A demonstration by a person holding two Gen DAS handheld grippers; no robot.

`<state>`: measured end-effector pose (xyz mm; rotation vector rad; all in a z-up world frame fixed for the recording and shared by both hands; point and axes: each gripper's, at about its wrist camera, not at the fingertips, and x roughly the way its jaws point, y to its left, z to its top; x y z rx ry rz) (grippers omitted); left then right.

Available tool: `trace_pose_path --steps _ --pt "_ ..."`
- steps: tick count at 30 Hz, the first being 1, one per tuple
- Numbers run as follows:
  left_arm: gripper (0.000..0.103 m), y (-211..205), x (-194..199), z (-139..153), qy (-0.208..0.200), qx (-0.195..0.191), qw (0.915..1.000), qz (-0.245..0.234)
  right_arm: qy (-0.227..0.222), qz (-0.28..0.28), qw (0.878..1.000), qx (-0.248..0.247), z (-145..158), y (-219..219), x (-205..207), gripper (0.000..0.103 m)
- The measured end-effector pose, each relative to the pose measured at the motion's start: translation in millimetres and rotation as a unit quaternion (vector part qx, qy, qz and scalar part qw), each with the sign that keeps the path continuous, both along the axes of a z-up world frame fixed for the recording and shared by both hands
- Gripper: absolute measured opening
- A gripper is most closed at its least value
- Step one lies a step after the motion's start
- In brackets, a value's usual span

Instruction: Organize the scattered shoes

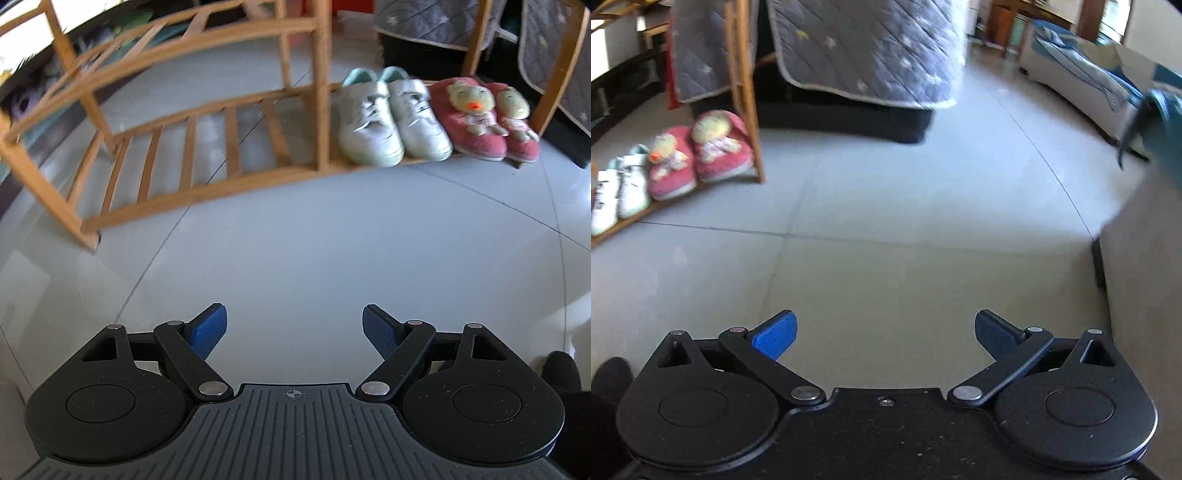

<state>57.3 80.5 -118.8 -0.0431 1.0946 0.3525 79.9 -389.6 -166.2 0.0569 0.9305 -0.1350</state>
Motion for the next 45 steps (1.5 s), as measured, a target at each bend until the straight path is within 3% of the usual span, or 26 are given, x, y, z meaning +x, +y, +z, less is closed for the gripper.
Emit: trace_pose_path --steps 8,12,19,28,35,40,45 --pt "0.081 28 -32 -27 0.007 0.023 0.9987 0.045 0.033 -0.099 0.994 0.009 -47 -28 -16 0.103" --pt "0.080 43 -45 -36 0.015 0.022 0.9974 0.067 0.039 -0.177 0.983 0.040 -70 -46 -29 0.103" --pt "0.080 68 -70 -55 0.010 0.018 0.9916 0.128 0.051 -0.296 0.953 0.041 -106 -70 -53 0.103" --pt "0.080 99 -92 -72 -0.007 0.021 0.9795 0.200 0.046 -0.426 0.902 0.061 -124 -91 -79 0.103" --pt "0.080 119 -105 -80 -0.023 0.018 0.9669 0.253 0.039 -0.483 0.873 0.049 -131 -91 -97 0.103" --pt "0.080 136 -116 -93 -0.023 0.016 0.9545 0.297 0.033 -0.541 0.839 0.053 -138 -93 -111 0.103" --pt "0.081 141 -129 -95 -0.049 0.006 0.9447 0.324 0.029 -0.560 0.827 0.043 -138 -82 -109 0.103"
